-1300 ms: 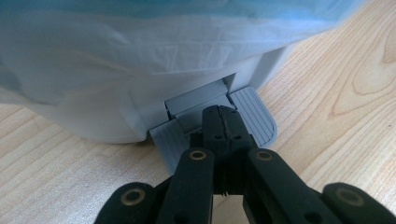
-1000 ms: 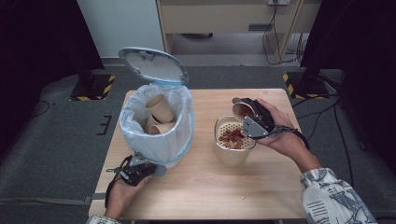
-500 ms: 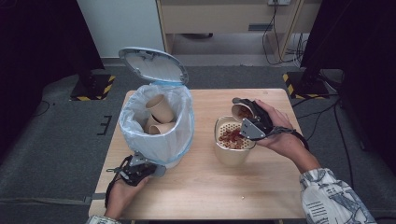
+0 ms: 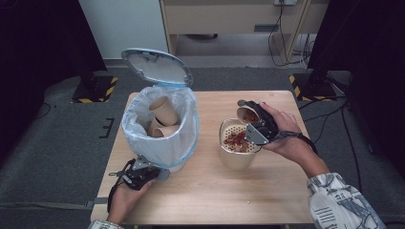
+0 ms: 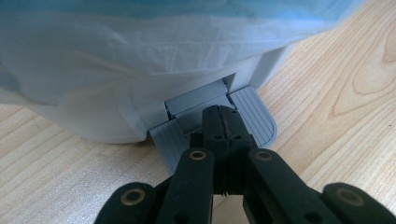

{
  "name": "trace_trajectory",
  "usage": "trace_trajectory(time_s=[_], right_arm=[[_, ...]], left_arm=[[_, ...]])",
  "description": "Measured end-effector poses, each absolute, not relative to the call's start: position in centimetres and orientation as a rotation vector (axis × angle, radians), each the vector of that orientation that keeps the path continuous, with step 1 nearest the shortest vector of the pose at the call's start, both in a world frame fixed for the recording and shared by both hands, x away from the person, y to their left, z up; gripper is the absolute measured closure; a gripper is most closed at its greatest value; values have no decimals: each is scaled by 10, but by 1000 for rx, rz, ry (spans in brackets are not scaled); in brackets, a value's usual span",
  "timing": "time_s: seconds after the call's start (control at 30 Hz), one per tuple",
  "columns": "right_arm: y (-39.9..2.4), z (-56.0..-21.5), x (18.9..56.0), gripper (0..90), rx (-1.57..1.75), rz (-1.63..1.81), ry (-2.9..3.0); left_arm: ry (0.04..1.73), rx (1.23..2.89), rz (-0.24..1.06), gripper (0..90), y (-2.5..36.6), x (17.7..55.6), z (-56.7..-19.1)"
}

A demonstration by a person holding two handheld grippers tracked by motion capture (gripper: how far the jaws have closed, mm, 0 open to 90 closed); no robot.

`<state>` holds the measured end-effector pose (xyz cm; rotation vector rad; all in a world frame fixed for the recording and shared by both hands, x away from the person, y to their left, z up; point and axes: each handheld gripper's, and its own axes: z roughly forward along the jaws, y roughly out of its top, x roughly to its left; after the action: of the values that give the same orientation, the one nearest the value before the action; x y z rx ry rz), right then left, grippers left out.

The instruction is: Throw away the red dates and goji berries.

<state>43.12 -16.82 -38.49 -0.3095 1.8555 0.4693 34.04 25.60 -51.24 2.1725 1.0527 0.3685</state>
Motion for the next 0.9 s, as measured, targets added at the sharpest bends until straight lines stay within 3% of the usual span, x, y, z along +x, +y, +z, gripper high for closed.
trace_trajectory(time_s=[0.9], right_arm=[[-160,-394,426,336,-485,237,1807]], left_arm=[[1052,2173,369,900,256,340,-512]])
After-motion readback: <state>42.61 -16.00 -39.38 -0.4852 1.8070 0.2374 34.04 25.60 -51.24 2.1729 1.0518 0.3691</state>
